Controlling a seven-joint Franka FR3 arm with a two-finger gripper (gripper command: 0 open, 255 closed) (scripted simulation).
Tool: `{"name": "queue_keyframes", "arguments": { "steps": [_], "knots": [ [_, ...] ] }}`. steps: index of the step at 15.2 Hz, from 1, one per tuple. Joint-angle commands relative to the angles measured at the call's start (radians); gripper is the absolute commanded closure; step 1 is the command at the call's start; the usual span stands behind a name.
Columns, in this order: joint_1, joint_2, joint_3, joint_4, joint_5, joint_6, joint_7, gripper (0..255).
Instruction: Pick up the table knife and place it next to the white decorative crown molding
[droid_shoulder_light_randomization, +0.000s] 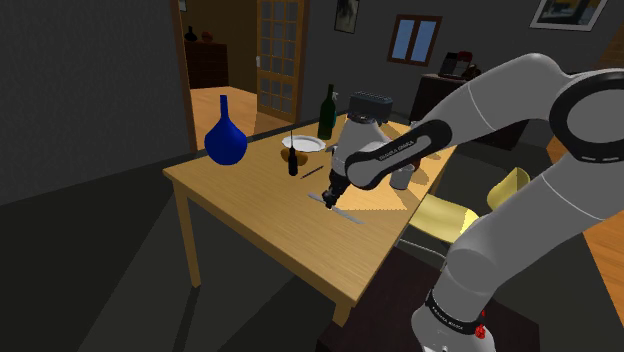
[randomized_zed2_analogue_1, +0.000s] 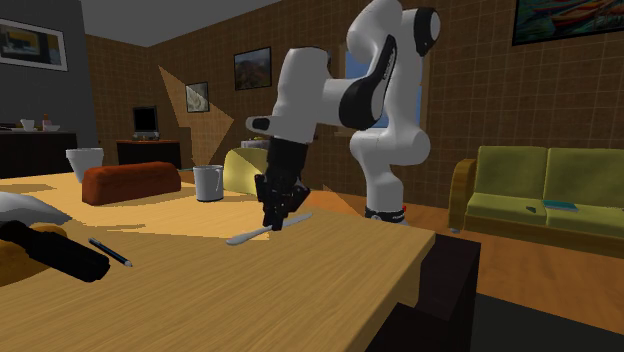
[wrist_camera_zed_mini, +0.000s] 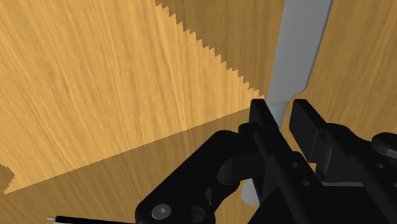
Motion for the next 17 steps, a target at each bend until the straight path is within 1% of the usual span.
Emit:
{"name": "queue_keyframes", "arguments": {
  "steps": [1,15,16,17],
  "knots": [
    [0.004,-0.020,-0.002,0.014,0.007,-0.035,-0.006,255],
    [0.020,-0.134,-0.017,0.123,0.036,-0.257,-0.041,255],
    [0.021,-0.137,-0.017,0.128,0.037,-0.264,-0.042,255],
    [0.010,-0.128,-0.037,0.134,0.032,-0.260,-0.068,255]
  ]
}}
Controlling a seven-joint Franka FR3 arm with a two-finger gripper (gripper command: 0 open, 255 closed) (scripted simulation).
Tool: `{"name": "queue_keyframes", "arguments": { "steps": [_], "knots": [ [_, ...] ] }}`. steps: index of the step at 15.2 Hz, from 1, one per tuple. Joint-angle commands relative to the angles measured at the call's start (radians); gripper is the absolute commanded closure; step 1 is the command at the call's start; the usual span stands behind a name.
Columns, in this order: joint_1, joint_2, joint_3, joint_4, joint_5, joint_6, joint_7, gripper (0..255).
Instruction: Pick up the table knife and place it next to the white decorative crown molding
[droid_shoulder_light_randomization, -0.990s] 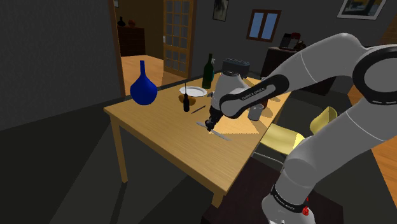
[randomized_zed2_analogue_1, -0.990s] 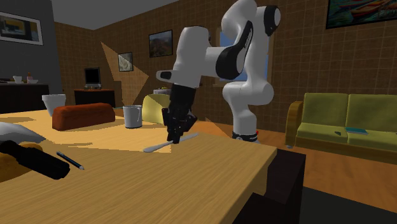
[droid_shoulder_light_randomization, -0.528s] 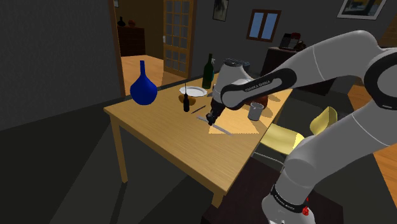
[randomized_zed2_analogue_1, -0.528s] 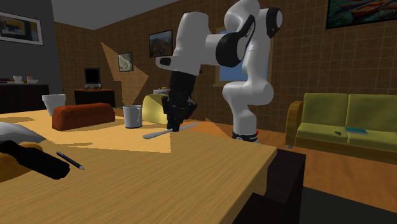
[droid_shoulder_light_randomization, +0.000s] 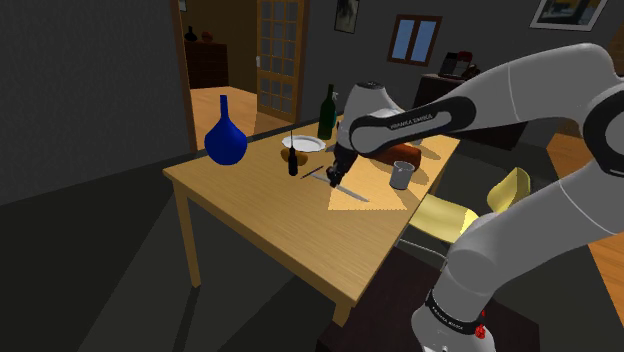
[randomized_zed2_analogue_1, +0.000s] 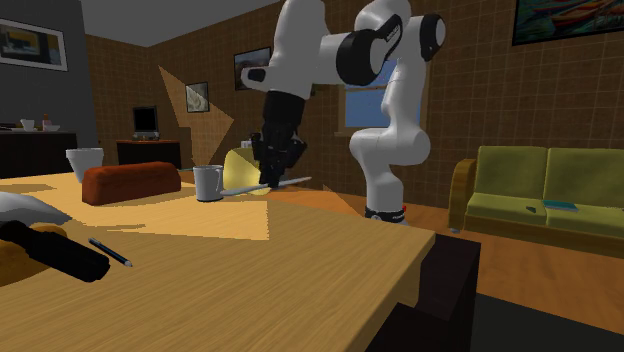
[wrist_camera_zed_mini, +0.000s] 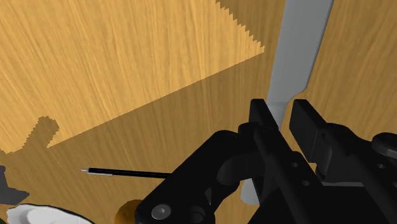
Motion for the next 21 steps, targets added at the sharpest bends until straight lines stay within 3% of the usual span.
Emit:
{"name": "queue_keyframes", "arguments": {
  "steps": [1,11,21],
  "knots": [
    [-0.015,0.012,-0.031,0.013,-0.006,0.001,-0.041,255],
    [-0.096,0.166,-0.224,0.151,-0.012,0.033,-0.305,255],
    [-0.155,0.399,-0.380,0.401,0.091,0.017,-0.587,255]
  ]
}}
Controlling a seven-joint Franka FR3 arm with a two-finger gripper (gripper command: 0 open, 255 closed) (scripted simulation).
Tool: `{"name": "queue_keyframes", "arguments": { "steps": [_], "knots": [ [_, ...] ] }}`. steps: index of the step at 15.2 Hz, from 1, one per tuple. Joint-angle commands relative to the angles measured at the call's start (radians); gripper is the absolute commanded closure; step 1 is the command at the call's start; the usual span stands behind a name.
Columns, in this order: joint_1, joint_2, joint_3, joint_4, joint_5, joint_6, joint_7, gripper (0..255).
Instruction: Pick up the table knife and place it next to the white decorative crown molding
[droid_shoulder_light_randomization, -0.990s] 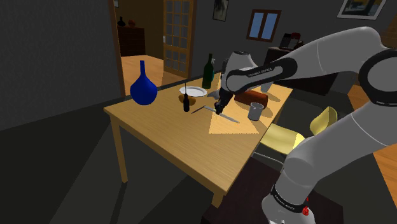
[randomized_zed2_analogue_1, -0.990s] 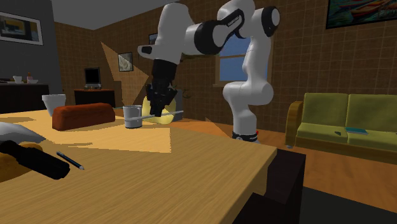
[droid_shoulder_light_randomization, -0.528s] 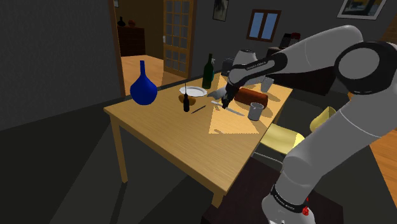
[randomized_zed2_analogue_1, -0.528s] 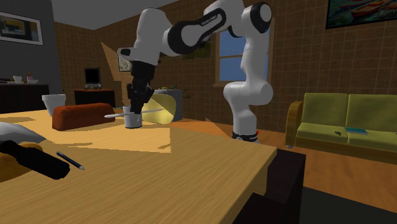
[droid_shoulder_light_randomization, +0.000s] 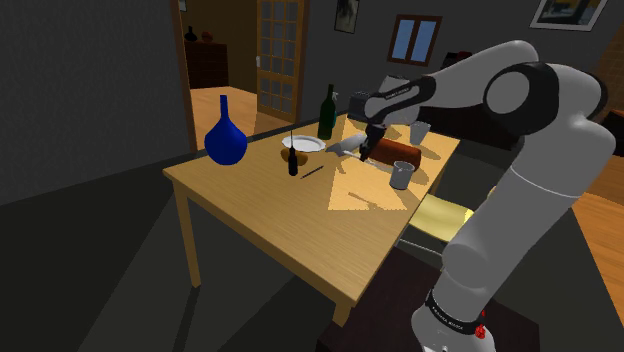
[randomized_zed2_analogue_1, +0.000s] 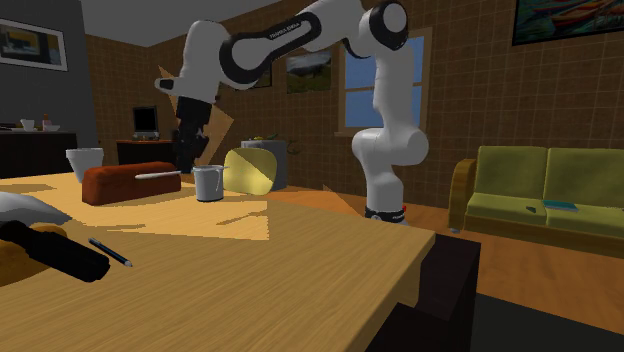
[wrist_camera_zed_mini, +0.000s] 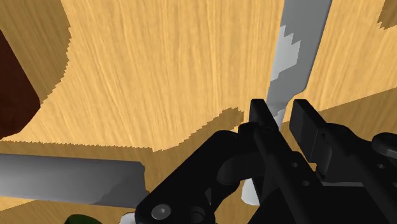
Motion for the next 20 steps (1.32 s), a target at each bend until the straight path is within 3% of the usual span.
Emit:
{"name": "queue_keyframes", "arguments": {
  "steps": [1,6,12,20],
  "knots": [
    [-0.015,0.058,-0.028,0.057,0.034,-0.002,-0.064,255],
    [-0.067,0.205,-0.072,0.232,0.125,-0.046,-0.203,255],
    [-0.163,0.404,-0.091,0.493,0.233,-0.134,-0.342,255],
    [-0.169,0.439,-0.078,0.433,0.259,-0.042,-0.365,255]
  ]
}}
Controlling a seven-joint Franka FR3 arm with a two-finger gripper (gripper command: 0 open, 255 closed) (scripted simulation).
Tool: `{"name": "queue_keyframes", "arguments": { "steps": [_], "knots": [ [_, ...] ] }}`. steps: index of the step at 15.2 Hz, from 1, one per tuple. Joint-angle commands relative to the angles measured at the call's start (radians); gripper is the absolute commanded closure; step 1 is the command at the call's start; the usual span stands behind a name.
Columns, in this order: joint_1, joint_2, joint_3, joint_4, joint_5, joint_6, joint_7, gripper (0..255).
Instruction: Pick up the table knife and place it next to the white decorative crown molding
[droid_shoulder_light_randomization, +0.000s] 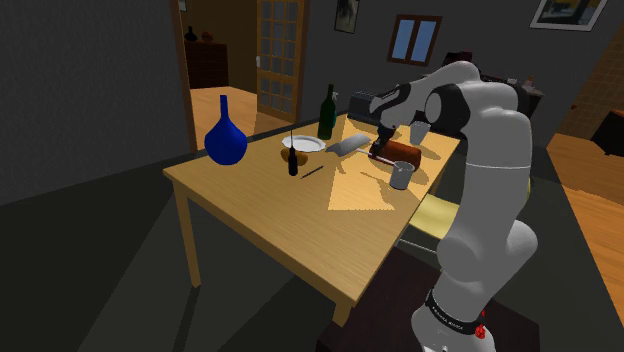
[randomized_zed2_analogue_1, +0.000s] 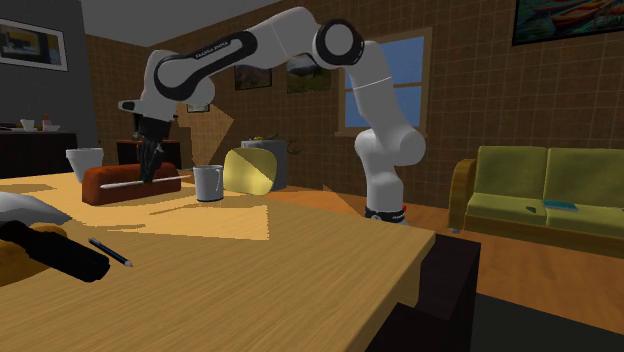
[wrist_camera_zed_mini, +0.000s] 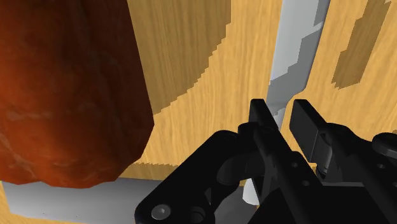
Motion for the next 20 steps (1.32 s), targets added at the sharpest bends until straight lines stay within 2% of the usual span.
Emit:
{"name": "queue_keyframes", "arguments": {
  "steps": [1,11,19,20],
  "knots": [
    [-0.002,0.010,0.003,-0.013,0.008,0.022,-0.007,255],
    [-0.015,0.072,0.024,-0.064,0.052,0.130,-0.044,255],
    [-0.015,0.072,0.024,-0.064,0.052,0.130,-0.044,255],
    [-0.015,0.072,0.024,-0.064,0.052,0.130,-0.044,0]
  ]
}}
